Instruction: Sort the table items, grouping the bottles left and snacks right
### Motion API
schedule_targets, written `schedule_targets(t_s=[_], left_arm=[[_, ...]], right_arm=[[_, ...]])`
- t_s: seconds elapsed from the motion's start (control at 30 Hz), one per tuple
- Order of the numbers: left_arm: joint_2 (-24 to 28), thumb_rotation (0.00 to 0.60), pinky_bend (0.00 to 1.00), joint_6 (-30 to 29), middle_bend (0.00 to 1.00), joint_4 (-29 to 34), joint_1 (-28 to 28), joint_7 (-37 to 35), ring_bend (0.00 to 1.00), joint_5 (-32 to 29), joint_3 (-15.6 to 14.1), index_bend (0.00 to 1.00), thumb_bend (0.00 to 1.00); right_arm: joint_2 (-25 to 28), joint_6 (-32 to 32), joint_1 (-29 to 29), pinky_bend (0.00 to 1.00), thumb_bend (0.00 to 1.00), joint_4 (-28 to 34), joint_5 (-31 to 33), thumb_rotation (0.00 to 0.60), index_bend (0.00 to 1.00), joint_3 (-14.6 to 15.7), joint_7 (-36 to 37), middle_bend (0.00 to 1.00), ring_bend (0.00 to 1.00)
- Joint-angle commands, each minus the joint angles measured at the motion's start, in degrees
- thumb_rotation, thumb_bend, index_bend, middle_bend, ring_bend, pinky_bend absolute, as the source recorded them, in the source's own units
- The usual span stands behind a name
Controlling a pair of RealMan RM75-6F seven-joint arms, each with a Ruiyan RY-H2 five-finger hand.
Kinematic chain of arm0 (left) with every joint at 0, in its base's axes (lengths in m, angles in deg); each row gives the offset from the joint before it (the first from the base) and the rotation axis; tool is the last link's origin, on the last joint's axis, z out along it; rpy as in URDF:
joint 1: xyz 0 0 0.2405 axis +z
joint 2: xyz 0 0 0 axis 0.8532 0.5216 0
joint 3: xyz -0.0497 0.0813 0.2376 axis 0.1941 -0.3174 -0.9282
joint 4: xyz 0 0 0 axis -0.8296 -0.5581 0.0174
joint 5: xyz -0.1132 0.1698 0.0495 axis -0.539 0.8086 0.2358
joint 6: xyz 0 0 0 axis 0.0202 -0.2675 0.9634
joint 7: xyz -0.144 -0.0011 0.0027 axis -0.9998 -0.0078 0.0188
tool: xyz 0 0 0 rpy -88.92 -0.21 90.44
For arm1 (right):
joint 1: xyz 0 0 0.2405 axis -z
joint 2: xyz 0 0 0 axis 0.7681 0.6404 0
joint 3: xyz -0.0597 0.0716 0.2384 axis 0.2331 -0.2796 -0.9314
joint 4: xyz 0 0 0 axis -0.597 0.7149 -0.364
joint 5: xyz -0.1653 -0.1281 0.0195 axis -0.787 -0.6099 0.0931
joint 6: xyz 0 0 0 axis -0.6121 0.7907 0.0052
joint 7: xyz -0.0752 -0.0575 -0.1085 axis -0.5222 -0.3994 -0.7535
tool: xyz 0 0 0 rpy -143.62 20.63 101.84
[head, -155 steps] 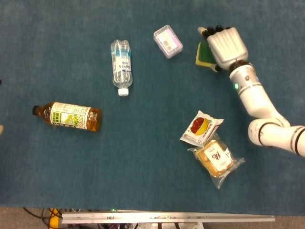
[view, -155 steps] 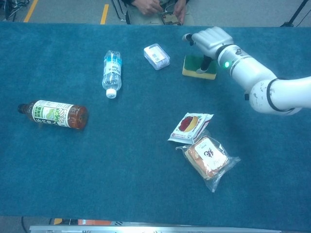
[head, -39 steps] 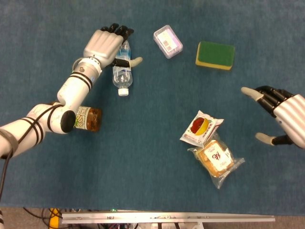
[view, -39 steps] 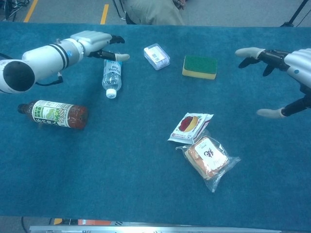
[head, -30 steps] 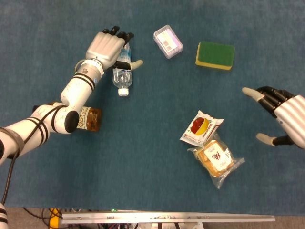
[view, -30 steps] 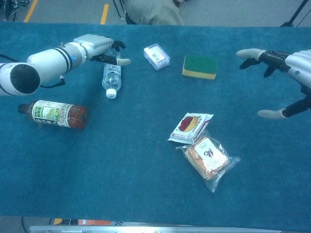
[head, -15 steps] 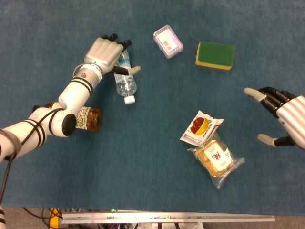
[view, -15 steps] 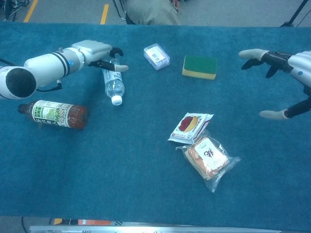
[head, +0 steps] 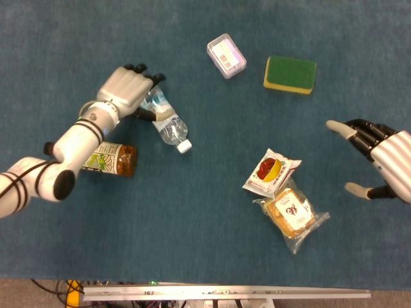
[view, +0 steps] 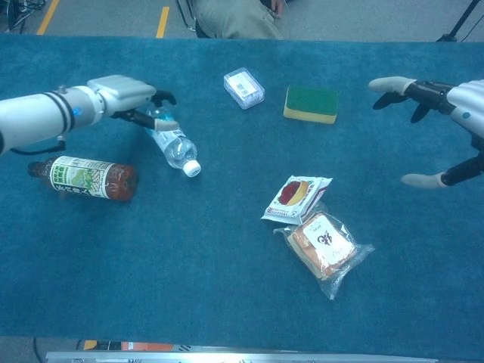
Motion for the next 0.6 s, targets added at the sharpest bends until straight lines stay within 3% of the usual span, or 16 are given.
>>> schedule_targets(t_s=[0.03, 0.3, 0.6], left_arm=[[2.6, 0.075, 0.14, -1.1, 0.28, 2.9, 1.2, 0.6, 0.08, 1.5, -1.7, 0.1, 0.17], [7.1, 0.083, 0.14, -4.6, 0.28, 7.4, 3.6, -0.9, 0.08, 3.8, -1.9, 0.1, 0.17], [10.1, 0.158, 0.14, -9.5, 0.25, 11.9, 7.1, -11.2, 0.08, 16.4, -0.5, 0.1, 0.17]], right_arm=[[0.0, 0.0, 0.0, 0.34, 0.13, 0.3, -0.2, 0.6, 0.03, 0.1, -0.2, 0.25, 0.19], [0.2, -0.2, 0.4, 0.34, 0.13, 1.1, -0.5, 0.6, 0.03, 0.2, -0.9, 0.25, 0.19], [0.1, -0.9, 1.1, 0.34, 0.13, 1.1, -0.7, 0.6, 0.03, 0.5, -0.9, 0.25, 0.19]])
